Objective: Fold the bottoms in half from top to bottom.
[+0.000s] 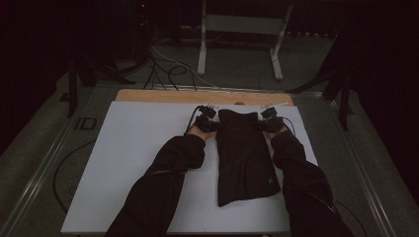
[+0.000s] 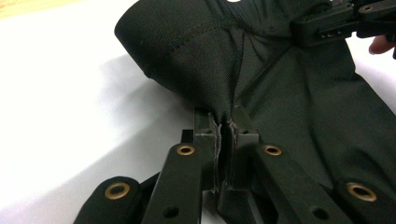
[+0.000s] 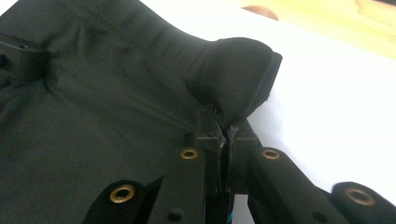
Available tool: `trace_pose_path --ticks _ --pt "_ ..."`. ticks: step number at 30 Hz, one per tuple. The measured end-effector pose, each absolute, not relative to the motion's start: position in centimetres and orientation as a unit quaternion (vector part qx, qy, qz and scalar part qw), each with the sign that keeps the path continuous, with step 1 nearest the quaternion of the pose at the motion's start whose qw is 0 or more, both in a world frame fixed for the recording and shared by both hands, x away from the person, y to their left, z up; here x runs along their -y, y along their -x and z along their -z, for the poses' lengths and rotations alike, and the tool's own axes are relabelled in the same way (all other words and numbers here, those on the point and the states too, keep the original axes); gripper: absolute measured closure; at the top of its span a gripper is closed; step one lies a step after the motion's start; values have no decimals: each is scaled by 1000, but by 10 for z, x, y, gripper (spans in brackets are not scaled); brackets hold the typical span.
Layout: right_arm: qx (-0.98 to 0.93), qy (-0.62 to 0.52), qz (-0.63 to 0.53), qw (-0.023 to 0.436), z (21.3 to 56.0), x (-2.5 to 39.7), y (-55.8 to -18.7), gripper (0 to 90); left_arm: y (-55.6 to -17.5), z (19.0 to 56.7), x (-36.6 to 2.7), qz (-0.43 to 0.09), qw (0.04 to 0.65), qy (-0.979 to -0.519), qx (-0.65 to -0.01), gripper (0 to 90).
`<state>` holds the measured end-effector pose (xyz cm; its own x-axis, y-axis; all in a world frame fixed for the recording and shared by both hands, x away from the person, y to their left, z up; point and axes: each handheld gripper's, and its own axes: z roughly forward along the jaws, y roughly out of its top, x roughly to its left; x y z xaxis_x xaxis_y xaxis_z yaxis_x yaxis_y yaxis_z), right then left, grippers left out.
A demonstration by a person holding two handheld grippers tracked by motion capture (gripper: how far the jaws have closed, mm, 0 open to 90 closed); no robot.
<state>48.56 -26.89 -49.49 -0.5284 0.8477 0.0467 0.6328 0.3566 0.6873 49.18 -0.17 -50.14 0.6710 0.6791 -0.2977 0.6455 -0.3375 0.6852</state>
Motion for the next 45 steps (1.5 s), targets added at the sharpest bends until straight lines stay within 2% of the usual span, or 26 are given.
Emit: trace_pose_path --ticks 9,45 --pt "-796 -461 -352 174 481 276 -484 868 -495 483 6 -33 421 -821 -385 855" --pt "-799 -434 -374 182 469 283 -440 869 -466 470 2 -15 435 -833 -341 856"
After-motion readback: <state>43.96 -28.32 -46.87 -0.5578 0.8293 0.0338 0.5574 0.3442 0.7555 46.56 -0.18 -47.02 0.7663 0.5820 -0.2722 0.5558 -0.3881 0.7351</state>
